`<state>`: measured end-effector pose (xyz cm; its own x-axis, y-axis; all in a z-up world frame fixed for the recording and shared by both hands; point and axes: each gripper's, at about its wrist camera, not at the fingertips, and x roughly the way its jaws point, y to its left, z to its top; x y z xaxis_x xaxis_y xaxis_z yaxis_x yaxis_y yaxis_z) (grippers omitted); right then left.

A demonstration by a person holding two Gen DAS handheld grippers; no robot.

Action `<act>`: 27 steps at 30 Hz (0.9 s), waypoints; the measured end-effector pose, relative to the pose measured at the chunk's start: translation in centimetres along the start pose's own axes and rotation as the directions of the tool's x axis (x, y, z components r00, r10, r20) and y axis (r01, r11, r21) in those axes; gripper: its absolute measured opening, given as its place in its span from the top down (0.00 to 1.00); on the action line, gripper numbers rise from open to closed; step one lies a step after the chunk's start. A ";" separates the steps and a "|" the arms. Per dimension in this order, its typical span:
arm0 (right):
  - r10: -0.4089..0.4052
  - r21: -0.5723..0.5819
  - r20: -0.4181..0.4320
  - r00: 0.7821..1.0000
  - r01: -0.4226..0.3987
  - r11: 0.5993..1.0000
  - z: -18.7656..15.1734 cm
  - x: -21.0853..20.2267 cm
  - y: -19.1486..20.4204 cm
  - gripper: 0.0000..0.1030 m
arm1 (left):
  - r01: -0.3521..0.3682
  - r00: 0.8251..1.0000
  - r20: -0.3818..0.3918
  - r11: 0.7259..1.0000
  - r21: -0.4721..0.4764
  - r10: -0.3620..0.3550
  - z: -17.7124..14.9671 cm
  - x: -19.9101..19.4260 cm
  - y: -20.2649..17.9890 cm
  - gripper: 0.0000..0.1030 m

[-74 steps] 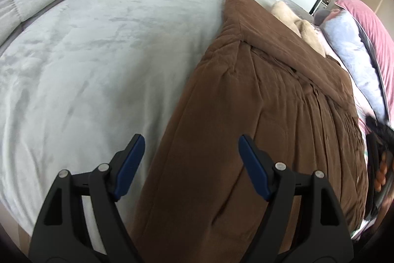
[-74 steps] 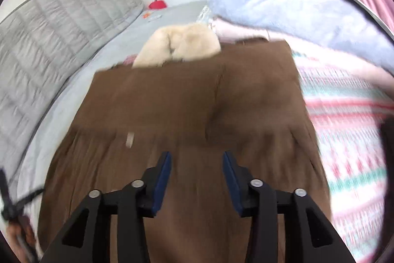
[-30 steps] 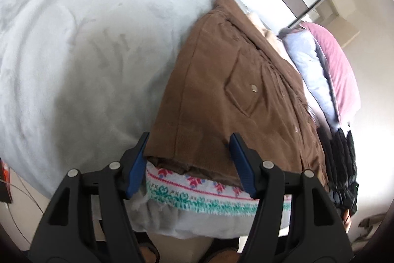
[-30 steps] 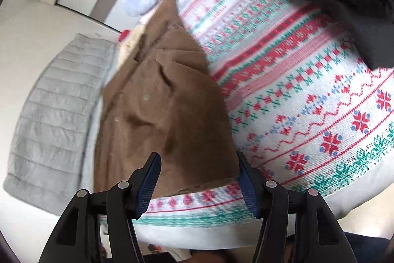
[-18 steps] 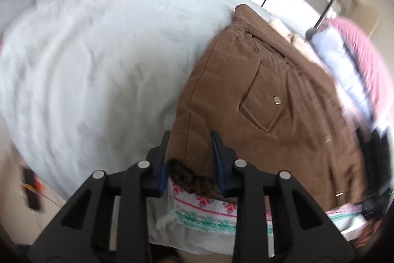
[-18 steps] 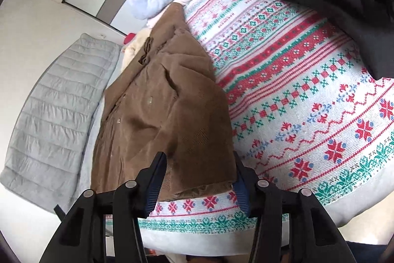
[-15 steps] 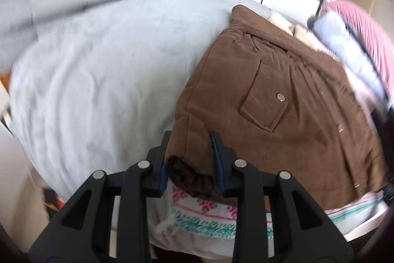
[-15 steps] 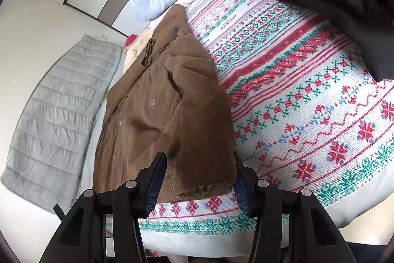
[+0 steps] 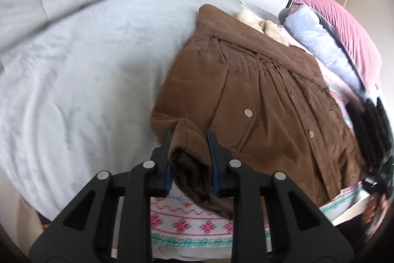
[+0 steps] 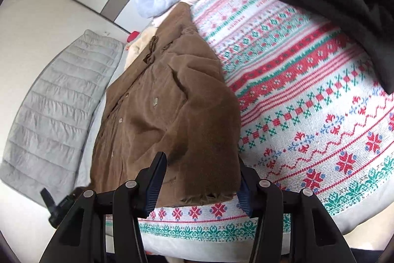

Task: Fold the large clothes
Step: 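Lift the hem with both grippers and fold it toward the collar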

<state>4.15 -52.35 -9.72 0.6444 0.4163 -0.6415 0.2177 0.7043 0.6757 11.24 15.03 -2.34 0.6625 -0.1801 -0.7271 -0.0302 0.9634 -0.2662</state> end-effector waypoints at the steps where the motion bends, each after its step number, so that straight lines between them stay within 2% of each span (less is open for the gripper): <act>1: 0.000 0.017 -0.003 1.000 0.001 1.000 0.1 0.2 -0.3 0.48 | 0.019 1.000 -0.019 0.999 -0.027 -0.020 -0.2 0.7 0.2 0.74; 3: 0.013 0.057 -0.010 1.000 -0.013 0.998 0.4 0.6 -1.1 0.48 | 0.021 0.999 -0.046 0.999 -0.041 -0.023 -0.7 1.7 0.0 0.73; 6: 0.028 0.084 -0.009 1.000 -0.028 0.996 0.5 1.1 -1.6 0.48 | -0.006 0.999 -0.044 1.000 -0.020 0.005 -1.6 1.9 -0.7 0.73; 7: 0.024 0.079 -0.009 1.000 -0.023 0.997 0.5 1.2 -1.6 0.48 | -0.016 0.999 -0.040 1.000 -0.021 0.016 -1.8 1.9 -0.8 0.72; 9: 0.006 0.061 -0.006 1.000 -0.006 0.998 0.5 1.5 -1.3 0.48 | -0.050 0.997 -0.052 0.998 -0.036 0.048 -2.0 2.3 -0.8 0.63; 12: -0.012 0.041 -0.001 1.000 0.012 0.999 0.6 2.0 -1.0 0.45 | -0.095 0.993 -0.071 0.995 -0.031 0.093 -2.6 3.1 -1.0 0.61; 15: -0.032 0.008 -0.001 0.999 0.032 0.999 0.8 2.3 -0.6 0.43 | -0.130 0.990 -0.059 0.991 -0.011 0.129 -3.0 3.3 -1.4 0.61; 16: -0.043 -0.002 0.000 0.999 0.043 0.999 0.8 2.5 -0.4 0.42 | -0.134 0.990 -0.053 0.991 -0.015 0.133 -3.0 3.2 -1.3 0.63; 18: -0.053 -0.010 0.005 0.999 0.053 0.999 0.7 2.5 -0.2 0.43 | -0.153 0.987 -0.046 0.988 -0.027 0.152 -3.1 3.1 -0.8 0.80; 19: -0.060 -0.017 0.008 0.998 0.060 0.998 0.7 2.4 -0.2 0.51 | -0.154 0.987 -0.042 0.988 -0.035 0.152 -3.1 2.9 -0.6 0.82; 20: -0.065 -0.029 0.012 0.998 0.065 0.997 0.7 2.3 -0.1 0.85 | -0.147 0.989 -0.035 0.988 -0.046 0.146 -3.2 2.6 -0.3 0.84; 22: -0.045 -0.022 0.014 0.999 0.046 0.999 0.7 2.0 -0.1 0.88 | -0.156 0.988 -0.007 0.987 -0.049 0.156 -3.2 1.7 -0.3 0.86; 24: -0.045 -0.058 0.063 0.997 0.049 0.997 0.8 0.9 0.8 0.89 | -0.166 0.985 0.034 0.985 -0.040 0.167 -3.0 0.7 -0.6 0.87; 27: 0.001 -0.106 0.144 0.990 0.015 0.994 1.2 -1.2 2.8 0.89 | -0.162 0.982 0.090 0.986 -0.038 0.165 -2.2 -0.7 -1.2 0.87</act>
<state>4.84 -51.53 -6.61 0.7435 0.3294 -0.5820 0.1483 0.7674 0.6238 9.18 13.60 -2.85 0.7134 -0.0003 -0.7008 -0.1652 0.9717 -0.1686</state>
